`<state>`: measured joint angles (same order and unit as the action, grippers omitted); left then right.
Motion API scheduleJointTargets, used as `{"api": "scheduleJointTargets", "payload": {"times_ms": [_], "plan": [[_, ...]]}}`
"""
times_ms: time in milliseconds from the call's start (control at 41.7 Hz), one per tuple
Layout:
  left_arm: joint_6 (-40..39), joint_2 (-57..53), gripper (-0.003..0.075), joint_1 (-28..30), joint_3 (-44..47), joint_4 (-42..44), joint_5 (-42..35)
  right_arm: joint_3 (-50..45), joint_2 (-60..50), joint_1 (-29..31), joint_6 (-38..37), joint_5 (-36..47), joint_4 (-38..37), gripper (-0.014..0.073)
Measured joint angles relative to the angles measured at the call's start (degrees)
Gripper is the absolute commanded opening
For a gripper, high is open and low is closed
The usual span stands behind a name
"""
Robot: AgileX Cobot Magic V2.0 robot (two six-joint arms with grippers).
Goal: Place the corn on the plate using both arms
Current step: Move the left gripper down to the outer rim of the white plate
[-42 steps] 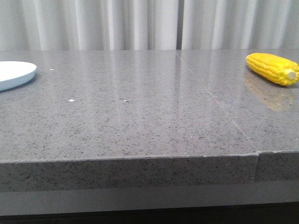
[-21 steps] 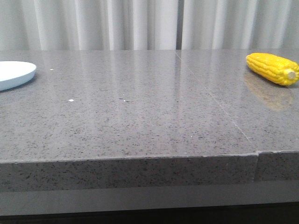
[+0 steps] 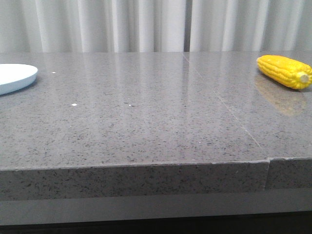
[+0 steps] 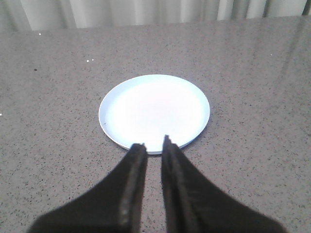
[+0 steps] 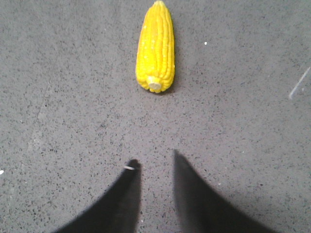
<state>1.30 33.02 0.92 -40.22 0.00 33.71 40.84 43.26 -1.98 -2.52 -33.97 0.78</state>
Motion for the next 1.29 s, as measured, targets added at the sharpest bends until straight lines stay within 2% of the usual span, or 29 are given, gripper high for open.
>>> {"api": "scheduleJointTargets", "payload": {"times_ms": [72, 144, 264, 528, 671, 791, 1007, 1295], "plan": [[0.00, 0.78, 0.0493, 0.00, 0.00, 0.00, 0.00, 0.00, 0.34, 0.00, 0.21, -0.04, 0.00, 0.0631], [0.00, 2.01, 0.0540, 0.00, 0.00, 0.55, 0.40, 0.00, 0.72, 0.00, 0.33, -0.04, 0.00, 0.0662], [0.00, 5.38, 0.0534, 0.00, -1.36, 1.02, 3.64, 0.00, 0.99, 0.00, 0.42, -0.04, 0.00, 0.0653], [0.00, 19.94, 0.0535, 0.16, -8.95, 4.00, 9.73, 0.00, 0.99, 0.00, 0.46, -0.04, 0.00, 0.0653], [0.00, 28.56, 0.0535, 4.24, -13.84, 4.00, 10.41, 0.00, 0.99, 0.00, 0.55, -0.04, 0.00, 0.0653], [4.25, 35.84, 0.0535, 9.52, -18.53, -0.39, 10.41, 0.00, 0.99, 0.00, 0.55, -0.04, 0.00, 0.0653], [16.99, 46.98, 0.0534, 17.34, -25.02, -16.34, 10.64, 0.00, 0.99, 0.00, 0.55, -0.04, 0.00, 0.0653], [19.49, 60.73, 0.0533, 19.26, -33.21, -19.52, 10.46, 0.00, 0.99, 0.00, 0.55, -0.04, 0.00, 0.0653]]}}
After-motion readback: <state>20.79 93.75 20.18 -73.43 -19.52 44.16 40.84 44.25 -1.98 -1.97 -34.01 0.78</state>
